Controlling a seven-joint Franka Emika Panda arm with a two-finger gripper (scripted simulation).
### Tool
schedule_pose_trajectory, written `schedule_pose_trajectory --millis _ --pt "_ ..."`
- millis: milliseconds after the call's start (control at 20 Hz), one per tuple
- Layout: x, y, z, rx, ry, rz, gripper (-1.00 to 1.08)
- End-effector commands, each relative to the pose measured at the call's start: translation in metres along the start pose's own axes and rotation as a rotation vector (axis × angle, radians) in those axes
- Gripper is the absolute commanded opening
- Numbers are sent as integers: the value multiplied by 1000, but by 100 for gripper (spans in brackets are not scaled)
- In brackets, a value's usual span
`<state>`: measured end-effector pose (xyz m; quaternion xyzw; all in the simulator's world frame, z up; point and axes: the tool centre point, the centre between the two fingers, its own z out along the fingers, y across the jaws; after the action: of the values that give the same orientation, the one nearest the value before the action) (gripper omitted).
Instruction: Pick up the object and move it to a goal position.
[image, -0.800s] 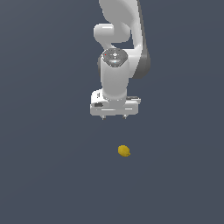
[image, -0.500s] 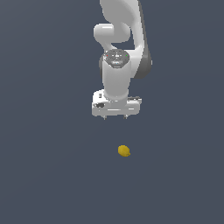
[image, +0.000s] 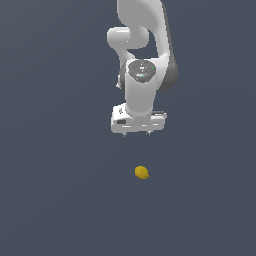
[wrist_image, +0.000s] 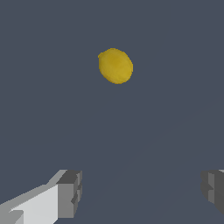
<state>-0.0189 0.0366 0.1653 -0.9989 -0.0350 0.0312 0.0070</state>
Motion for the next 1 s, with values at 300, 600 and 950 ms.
schedule_pose_trajectory --millis 300,600,950 --pt "18 -1 7 -3 7 -18 100" --pt "45 -4 21 -8 19 -48 100" --pt "85 -9 47 -15 40 -94 100"
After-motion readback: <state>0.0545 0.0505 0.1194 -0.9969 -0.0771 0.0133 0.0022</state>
